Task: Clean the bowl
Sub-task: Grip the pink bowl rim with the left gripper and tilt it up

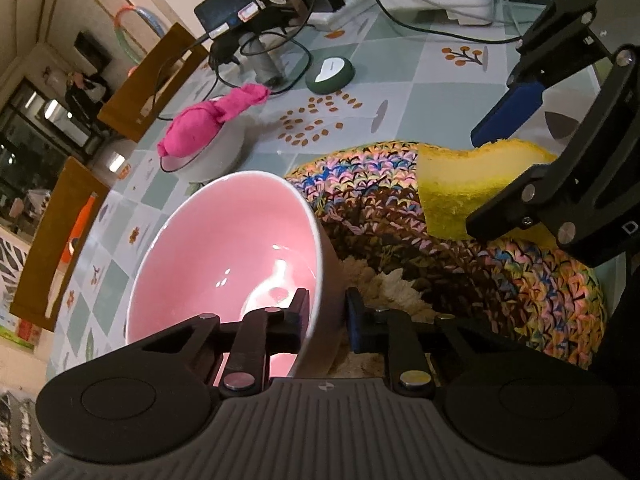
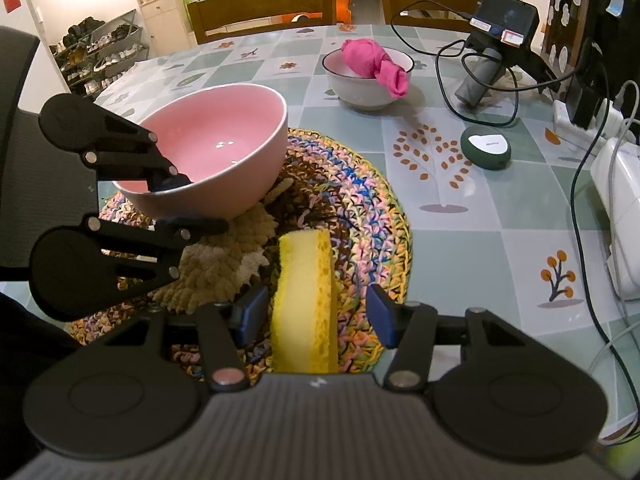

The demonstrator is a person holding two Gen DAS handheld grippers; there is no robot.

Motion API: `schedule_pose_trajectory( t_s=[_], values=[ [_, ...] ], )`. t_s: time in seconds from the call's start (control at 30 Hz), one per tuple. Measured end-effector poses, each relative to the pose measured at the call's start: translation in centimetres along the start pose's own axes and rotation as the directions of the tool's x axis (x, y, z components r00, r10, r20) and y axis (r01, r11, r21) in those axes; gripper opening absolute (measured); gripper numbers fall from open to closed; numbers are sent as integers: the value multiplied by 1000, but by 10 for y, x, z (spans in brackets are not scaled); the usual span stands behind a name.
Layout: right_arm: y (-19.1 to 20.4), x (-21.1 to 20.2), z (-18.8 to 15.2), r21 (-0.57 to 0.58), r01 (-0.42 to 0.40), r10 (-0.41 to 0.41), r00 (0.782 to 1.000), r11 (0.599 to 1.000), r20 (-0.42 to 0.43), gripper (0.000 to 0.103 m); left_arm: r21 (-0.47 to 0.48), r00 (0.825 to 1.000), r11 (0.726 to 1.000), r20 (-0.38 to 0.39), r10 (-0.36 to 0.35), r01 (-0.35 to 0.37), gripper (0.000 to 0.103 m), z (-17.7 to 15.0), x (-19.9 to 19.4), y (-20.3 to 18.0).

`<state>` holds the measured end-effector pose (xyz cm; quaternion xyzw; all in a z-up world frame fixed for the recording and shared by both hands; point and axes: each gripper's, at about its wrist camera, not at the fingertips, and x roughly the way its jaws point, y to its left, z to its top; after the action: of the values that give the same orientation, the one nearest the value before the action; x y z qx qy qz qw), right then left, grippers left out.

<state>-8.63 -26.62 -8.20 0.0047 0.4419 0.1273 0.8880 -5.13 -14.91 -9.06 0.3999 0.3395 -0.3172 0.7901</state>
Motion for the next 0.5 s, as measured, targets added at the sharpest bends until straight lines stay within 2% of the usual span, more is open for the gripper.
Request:
schedule_pose_trajectory(
  t_s=[0.23, 0.5],
  values=[
    [0, 3, 0, -3, -4, 3, 1000, 1000, -5, 55, -27, 1000, 999, 5, -26, 26, 18, -1, 4, 3],
    [-1, 5, -1, 0, -6, 6, 1000, 1000, -17, 49, -119, 998, 991, 21, -60, 63, 18, -2, 2, 14]
  ],
)
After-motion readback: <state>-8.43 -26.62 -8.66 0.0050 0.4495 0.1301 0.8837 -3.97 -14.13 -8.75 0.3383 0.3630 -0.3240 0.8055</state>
